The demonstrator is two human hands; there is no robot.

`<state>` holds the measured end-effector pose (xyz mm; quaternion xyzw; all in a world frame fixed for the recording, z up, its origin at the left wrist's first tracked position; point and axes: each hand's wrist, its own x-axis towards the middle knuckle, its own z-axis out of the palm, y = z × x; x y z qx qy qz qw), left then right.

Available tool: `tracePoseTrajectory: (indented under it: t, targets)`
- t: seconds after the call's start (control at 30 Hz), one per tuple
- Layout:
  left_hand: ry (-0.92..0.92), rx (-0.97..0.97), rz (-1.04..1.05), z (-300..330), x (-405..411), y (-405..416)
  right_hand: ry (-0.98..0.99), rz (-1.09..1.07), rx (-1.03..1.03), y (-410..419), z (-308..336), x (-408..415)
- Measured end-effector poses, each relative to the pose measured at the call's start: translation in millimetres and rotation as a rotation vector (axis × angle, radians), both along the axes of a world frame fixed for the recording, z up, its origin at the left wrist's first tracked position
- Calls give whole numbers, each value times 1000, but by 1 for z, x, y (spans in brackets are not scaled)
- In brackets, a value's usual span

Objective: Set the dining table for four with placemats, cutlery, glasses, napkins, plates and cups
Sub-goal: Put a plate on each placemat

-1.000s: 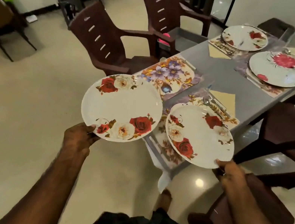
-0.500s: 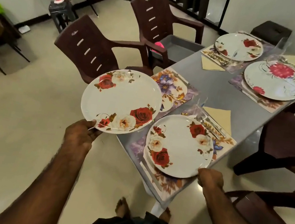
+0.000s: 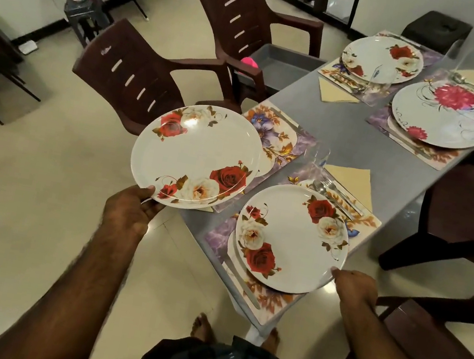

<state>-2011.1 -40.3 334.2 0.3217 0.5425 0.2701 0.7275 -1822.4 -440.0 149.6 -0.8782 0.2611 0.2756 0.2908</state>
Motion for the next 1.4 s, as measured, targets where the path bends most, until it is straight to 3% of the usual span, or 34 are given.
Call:
tracePoseTrajectory:
  t: [0.13, 0.47, 0.9, 1.03, 1.13, 1.27, 1.4]
  targets:
    - [14, 3, -18, 0, 8, -1, 86, 57, -49, 6, 0, -3]
    - [14, 23, -39, 6, 26, -9, -58, 100, -42, 19, 1, -3]
    - [47, 22, -52, 3, 33, -6, -58, 93, -34, 9, 12, -13]
    - [64, 29, -78, 7, 32, -3, -224, 183, -119, 23, 26, -22]
    - [87, 49, -103, 10, 27, 4, -354, 204, 24, 54, 52, -25]
    - [84, 113, -146, 13, 12, 29, -472, 319, 394, 125, 107, -17]
    - [85, 201, -229, 14, -9, 64, -396, 397, 702, 206, 162, 8]
